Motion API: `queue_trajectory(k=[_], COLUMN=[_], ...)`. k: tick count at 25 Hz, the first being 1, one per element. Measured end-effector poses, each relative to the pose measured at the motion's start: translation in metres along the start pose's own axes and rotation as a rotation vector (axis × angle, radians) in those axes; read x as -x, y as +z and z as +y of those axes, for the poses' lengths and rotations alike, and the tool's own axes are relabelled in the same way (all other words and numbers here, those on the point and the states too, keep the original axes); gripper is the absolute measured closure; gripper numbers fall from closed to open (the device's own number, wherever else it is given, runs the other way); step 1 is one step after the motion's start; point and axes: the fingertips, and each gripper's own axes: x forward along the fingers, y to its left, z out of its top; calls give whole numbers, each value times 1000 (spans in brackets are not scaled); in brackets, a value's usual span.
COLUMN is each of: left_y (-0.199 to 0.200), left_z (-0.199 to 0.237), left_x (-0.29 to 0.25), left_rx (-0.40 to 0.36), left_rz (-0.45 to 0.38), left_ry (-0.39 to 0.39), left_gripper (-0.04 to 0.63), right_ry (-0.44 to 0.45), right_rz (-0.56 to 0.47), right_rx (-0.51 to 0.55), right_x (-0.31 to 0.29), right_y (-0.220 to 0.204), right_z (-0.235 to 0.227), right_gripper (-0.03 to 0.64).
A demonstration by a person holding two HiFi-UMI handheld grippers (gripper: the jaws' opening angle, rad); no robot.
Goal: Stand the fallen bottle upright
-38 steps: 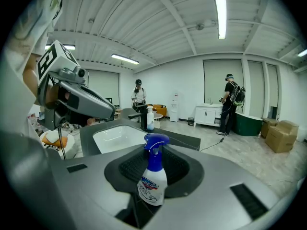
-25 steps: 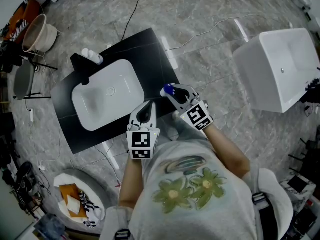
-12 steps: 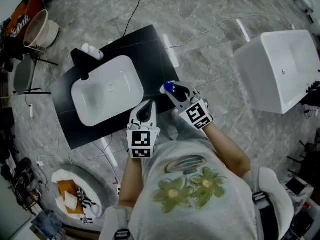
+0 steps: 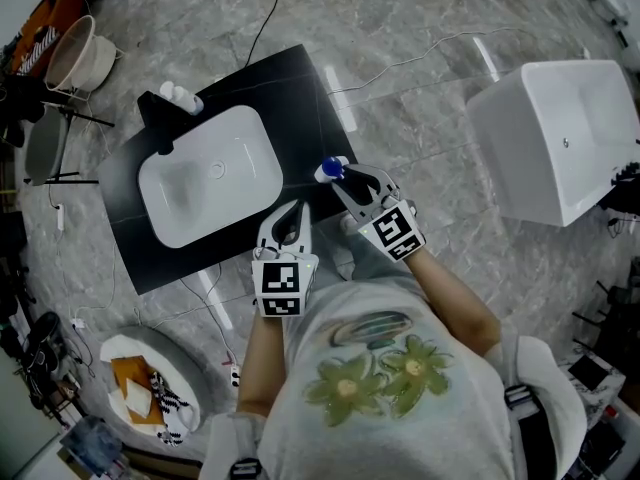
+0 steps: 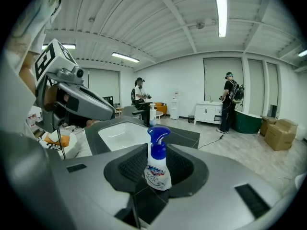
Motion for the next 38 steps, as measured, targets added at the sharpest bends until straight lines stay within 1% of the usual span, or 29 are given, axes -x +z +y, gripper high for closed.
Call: queue_trajectory(k=[10, 12, 14, 17, 24, 28, 33, 38], left_y=[4, 5, 7, 8, 4, 5, 3, -1], left_z=[-16, -19, -23, -31, -58, -66, -72, -82], left_x=[1, 1, 1, 0, -3, -1, 0, 2], left_rx=[9, 15, 22, 30, 32, 40, 47, 57], left_rz=[-16, -23, -28, -41, -64, -85, -109, -111], left_ry=[35, 46, 57, 71, 74, 75, 86, 84], left_gripper=[577, 577, 577, 577, 577, 577, 577, 577], right_ry=[45, 71, 110, 151, 205, 246, 264, 262], right_rz=[42, 45, 27, 4, -43, -70, -87, -91], right_rx=[-54, -63, -72, -69, -81, -99, -92, -89], right_x=[26, 33, 42, 54, 80, 90, 100, 108], right_y=[-7, -3, 5, 13, 19, 22, 22, 20], right_z=[-5, -2, 2, 5, 6, 11, 15, 16], right_gripper=[515, 516, 518, 544, 566, 571, 572, 573])
